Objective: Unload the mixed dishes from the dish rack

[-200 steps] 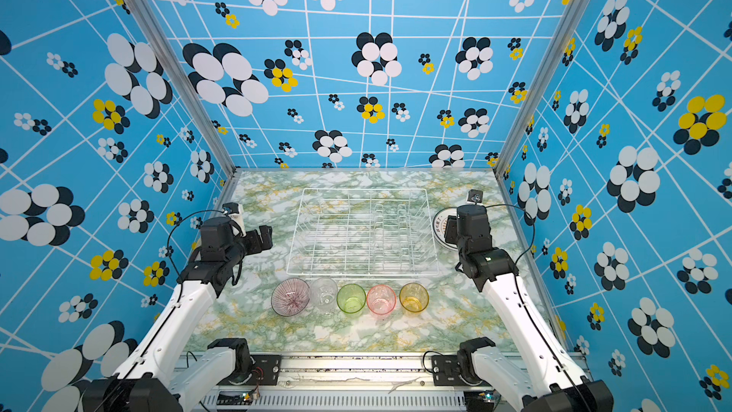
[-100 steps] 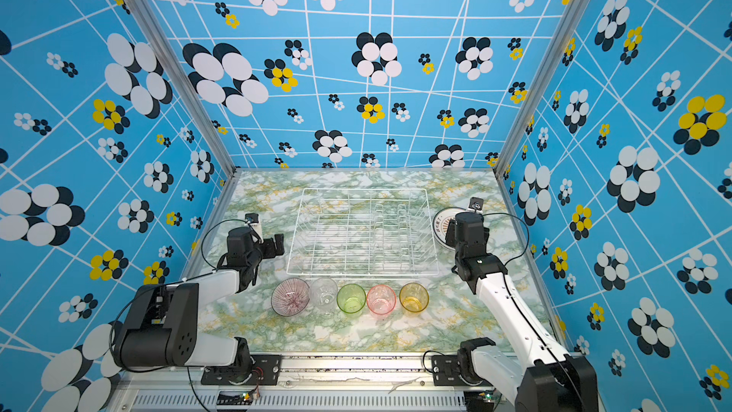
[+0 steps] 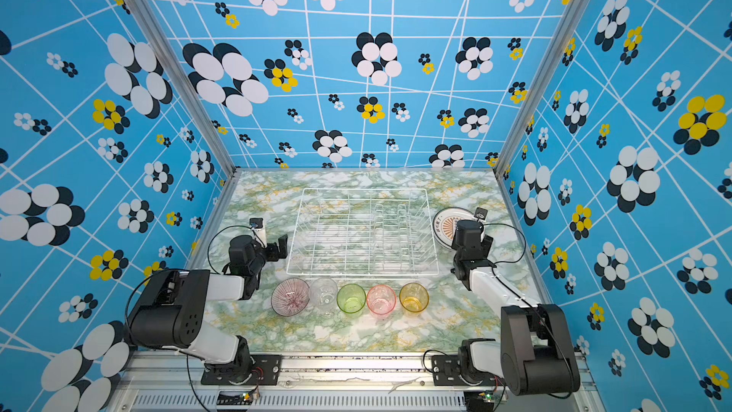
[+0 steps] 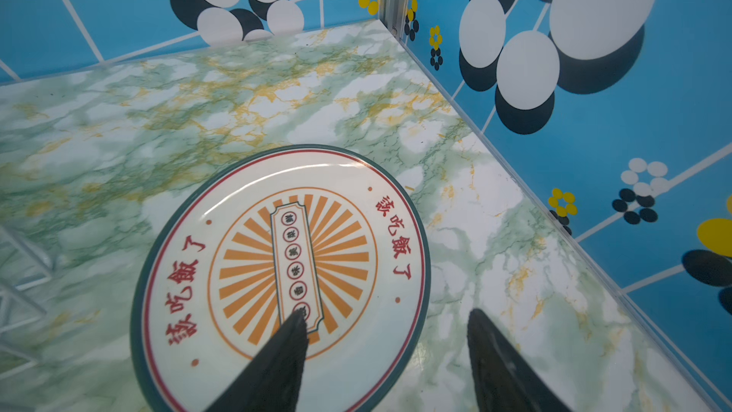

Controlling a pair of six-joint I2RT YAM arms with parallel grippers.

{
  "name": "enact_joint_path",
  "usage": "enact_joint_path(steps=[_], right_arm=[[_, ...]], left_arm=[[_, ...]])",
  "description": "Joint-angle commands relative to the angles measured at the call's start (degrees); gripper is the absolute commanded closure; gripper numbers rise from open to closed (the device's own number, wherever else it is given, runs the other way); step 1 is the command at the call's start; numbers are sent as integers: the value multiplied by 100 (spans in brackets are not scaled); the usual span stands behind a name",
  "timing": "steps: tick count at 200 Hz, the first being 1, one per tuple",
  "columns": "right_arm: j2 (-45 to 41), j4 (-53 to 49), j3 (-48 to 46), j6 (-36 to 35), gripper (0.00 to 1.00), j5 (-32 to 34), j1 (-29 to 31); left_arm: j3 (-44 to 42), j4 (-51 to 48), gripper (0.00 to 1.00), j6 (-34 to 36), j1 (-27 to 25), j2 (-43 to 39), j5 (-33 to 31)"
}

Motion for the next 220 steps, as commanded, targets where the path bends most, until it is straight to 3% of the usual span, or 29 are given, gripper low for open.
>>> enact_joint_path(steps=[1, 21, 45, 81, 137, 157, 174, 193, 220], right_arm=[[417, 1233, -202, -86, 34, -137, -57], [706, 1065, 71, -220, 33, -219, -59], [1021, 1637, 10, -372, 33, -279, -69], [973, 1830, -104, -468, 32, -560, -74], [852, 3440, -1073, -586, 32, -912, -76], [1364, 4508, -1304, -641, 31, -837, -79], [1051, 3764, -1209, -543, 31, -828, -76], [1275, 4030, -1142, -614, 31, -816, -80], [1155, 3447, -939, -642, 31, -883, -63]], left_arm=[[155, 280, 1, 127, -51, 26, 105], [170, 276, 1, 128, -54, 25, 109], [163, 261, 1, 124, -54, 18, 112], [168, 253, 1, 123, -54, 18, 107], [169, 253, 1, 124, -54, 24, 119], [168, 253, 1, 124, -54, 21, 112], [174, 253, 1, 124, -52, 24, 117], [176, 252, 1, 125, -53, 25, 113], [174, 253, 1, 124, -54, 25, 118]])
